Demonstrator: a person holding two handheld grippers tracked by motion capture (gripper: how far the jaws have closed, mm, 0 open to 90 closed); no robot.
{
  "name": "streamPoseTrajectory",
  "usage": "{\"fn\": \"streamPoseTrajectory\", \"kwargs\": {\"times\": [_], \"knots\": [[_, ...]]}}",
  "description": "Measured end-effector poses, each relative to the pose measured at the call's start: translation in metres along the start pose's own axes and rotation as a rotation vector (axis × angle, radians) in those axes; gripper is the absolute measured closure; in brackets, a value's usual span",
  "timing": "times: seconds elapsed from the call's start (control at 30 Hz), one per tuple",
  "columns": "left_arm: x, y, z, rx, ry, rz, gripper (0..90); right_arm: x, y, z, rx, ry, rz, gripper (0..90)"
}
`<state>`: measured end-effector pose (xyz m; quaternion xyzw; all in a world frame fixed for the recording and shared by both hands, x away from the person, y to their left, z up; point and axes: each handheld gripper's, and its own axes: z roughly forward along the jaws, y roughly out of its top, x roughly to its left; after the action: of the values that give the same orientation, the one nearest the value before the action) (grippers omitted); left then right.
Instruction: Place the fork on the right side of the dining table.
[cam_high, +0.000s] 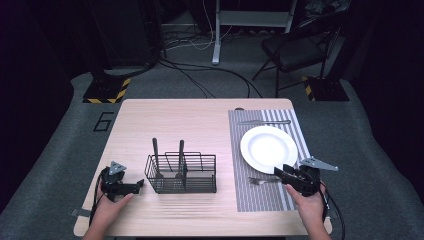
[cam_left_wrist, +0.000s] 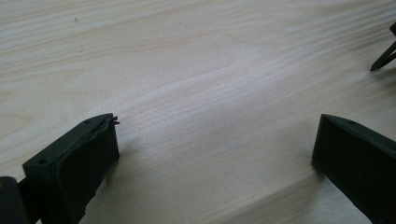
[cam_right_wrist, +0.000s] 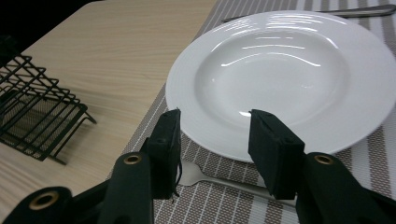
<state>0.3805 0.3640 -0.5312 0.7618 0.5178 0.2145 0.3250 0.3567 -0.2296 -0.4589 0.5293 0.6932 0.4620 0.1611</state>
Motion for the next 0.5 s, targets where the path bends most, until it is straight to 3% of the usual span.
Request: {"fn": "streamPoseTrajectory", "kwargs": {"times": [0.2,0.27,0.3,0.33,0.43,0.5], "knots": [[0.000,0.000,0.000,0.000,0.000,-0.001,0.1,0.015,-0.007,0.014,0.048,0.055,-0.096,52.5],[0.000,0.000,0.000,0.000,0.000,0.000,0.1,0.018,-0.008,0.016,0.050,0.061,-0.115,52.2],[0.000,0.000,0.000,0.000,-0.001,-0.001,0.1,0.022,-0.010,0.019,0.050,0.073,-0.155,51.1],[0.000,0.000,0.000,0.000,-0.001,-0.001,0.2,0.022,-0.010,0.019,0.050,0.073,-0.155,51.1],[0.000,0.000,0.000,0.000,0.000,0.000,0.2,0.031,-0.013,0.022,0.049,0.117,-0.211,48.7],[0.000,0.000,0.000,0.000,0.000,0.000,0.1,0.033,-0.014,0.023,0.045,0.132,-0.219,47.8]]}}
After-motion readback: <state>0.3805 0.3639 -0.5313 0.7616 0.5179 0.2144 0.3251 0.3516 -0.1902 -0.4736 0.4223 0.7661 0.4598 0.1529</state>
